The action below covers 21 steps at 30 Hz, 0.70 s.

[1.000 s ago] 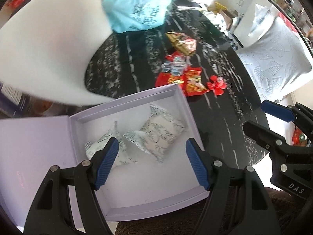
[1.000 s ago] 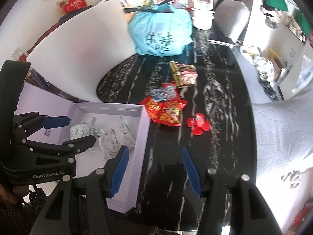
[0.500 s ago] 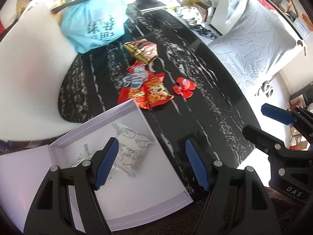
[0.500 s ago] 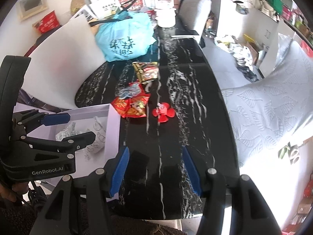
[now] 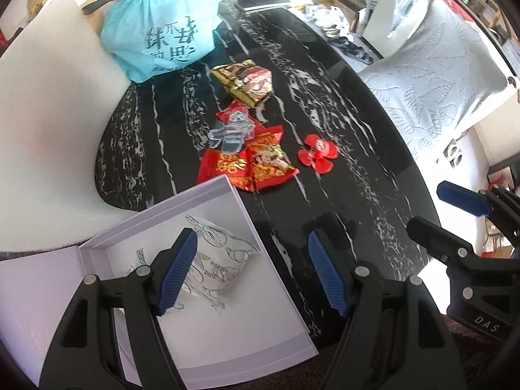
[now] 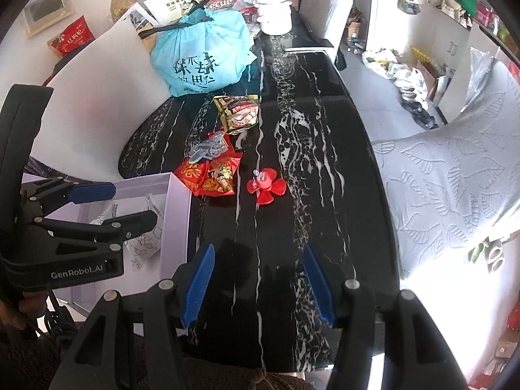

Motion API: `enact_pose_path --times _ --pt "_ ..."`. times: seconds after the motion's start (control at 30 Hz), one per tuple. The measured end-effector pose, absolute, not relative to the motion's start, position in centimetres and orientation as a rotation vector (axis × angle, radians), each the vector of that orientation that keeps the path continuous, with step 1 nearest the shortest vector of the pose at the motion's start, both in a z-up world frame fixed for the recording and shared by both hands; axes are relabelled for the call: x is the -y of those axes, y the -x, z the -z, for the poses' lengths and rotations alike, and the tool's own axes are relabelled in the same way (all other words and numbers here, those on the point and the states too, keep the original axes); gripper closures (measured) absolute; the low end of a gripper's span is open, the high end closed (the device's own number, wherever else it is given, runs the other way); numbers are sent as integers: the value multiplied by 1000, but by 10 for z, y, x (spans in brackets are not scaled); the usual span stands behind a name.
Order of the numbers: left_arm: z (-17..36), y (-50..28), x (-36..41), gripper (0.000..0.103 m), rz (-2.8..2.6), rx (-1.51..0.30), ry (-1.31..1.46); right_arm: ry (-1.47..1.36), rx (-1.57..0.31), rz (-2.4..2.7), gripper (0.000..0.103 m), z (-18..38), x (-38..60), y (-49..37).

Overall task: Organize objects
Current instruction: 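Withdraw both tools from the box back over the table, then grasp the red-gold cereal packet with the right tool while the left grasps the clear container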

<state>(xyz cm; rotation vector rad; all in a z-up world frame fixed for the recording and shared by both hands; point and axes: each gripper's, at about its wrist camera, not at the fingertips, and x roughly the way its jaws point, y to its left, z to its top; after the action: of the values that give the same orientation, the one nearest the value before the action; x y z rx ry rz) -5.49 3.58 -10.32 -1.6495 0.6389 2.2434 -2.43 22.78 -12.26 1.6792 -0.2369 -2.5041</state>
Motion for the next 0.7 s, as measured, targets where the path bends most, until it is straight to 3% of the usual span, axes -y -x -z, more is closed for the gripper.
enact_pose_path --times 0.7 --pt "123 139 -42 33 -2297 -608 1773 -1729 218 2312 45 164 -234 121"
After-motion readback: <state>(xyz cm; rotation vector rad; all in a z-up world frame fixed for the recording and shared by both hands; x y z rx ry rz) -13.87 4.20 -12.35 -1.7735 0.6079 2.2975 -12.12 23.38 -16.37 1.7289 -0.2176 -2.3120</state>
